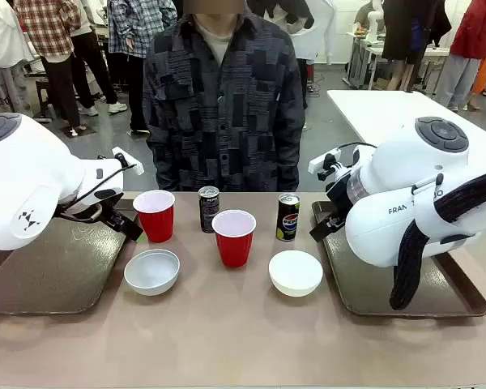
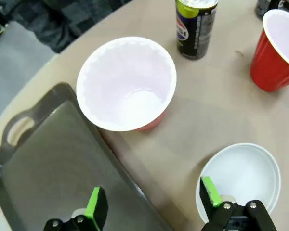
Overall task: Prepare tableware on both trays.
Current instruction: Pick up a Picnic Bowl from the table and place it on a Handle tray.
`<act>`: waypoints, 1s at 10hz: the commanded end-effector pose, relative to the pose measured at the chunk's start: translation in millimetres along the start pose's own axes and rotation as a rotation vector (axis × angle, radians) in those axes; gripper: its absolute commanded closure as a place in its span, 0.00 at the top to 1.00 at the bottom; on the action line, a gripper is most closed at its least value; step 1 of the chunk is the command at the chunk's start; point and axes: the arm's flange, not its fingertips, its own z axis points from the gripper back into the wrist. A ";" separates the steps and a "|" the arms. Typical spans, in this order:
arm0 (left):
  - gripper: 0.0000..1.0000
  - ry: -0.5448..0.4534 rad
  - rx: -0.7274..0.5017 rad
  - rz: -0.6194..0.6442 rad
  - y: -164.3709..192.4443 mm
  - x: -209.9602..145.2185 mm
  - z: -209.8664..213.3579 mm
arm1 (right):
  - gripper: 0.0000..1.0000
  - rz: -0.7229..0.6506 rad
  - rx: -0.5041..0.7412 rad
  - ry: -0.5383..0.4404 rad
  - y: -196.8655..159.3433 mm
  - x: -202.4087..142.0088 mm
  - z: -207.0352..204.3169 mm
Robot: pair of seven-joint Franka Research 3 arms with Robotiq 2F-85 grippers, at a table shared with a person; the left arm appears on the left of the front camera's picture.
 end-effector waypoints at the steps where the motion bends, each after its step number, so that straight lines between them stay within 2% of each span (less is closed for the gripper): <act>1: 1.00 0.000 0.000 0.000 -0.1 0.0 0.0 | 1.00 0.000 0.000 0.000 0.0 0.0 0.0; 10: 1.00 0.000 0.000 0.000 -0.1 0.0 0.0 | 1.00 0.000 0.000 0.000 0.0 0.0 0.0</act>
